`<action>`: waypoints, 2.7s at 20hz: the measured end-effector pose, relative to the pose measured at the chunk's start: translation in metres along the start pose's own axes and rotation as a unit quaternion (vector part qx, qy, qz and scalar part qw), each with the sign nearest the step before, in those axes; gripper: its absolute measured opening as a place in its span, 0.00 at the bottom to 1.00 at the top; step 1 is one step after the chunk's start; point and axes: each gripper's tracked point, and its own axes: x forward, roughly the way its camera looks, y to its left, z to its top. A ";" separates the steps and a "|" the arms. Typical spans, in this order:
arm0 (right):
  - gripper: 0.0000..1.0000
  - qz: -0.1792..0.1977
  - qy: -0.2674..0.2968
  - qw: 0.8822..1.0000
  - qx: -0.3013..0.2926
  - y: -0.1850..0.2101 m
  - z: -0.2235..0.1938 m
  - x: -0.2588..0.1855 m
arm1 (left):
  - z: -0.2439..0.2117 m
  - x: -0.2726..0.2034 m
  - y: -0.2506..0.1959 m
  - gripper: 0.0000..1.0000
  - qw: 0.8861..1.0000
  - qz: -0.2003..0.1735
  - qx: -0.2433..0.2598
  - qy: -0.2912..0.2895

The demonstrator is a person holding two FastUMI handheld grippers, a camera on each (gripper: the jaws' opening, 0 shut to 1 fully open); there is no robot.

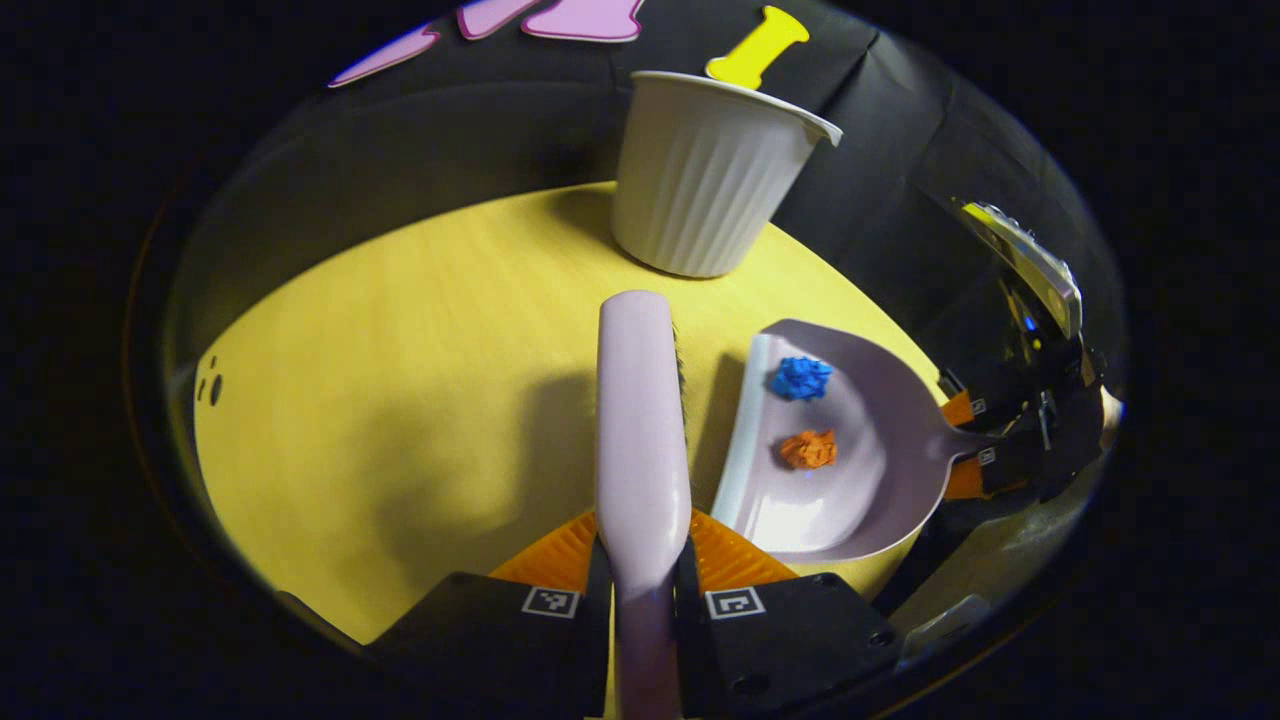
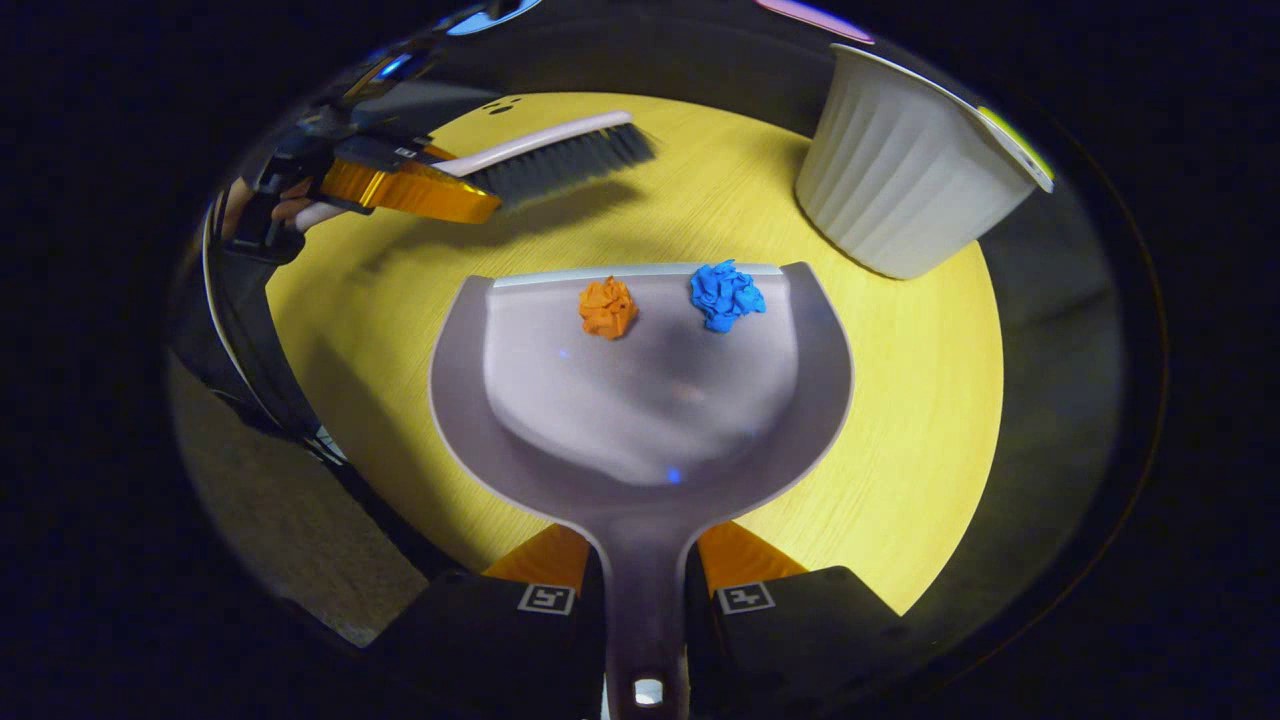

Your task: Pick up the small broom and dustpan from the desktop, sweep the trash into the dustpan with the broom, and then empty the trash into the garbage bin.

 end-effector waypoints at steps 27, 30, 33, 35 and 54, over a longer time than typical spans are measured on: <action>0.37 -0.196 -0.053 0.969 0.143 -0.210 0.139 -0.181 | -0.083 -0.043 0.038 0.29 0.999 0.022 -0.020 -0.021; 0.37 -0.210 -0.027 0.970 0.122 -0.227 0.156 -0.175 | -0.091 -0.047 0.042 0.30 0.999 0.024 -0.017 -0.017; 0.36 -0.227 0.012 0.970 0.086 -0.241 0.169 -0.169 | -0.095 -0.050 0.048 0.29 0.999 0.025 -0.022 -0.017; 0.36 -0.240 0.043 0.968 0.050 -0.245 0.178 -0.171 | -0.098 -0.051 0.053 0.30 0.999 0.030 -0.028 -0.016; 0.35 -0.270 0.180 0.939 -0.116 -0.264 0.224 -0.175 | -0.102 -0.044 0.056 0.31 0.998 0.031 -0.055 -0.016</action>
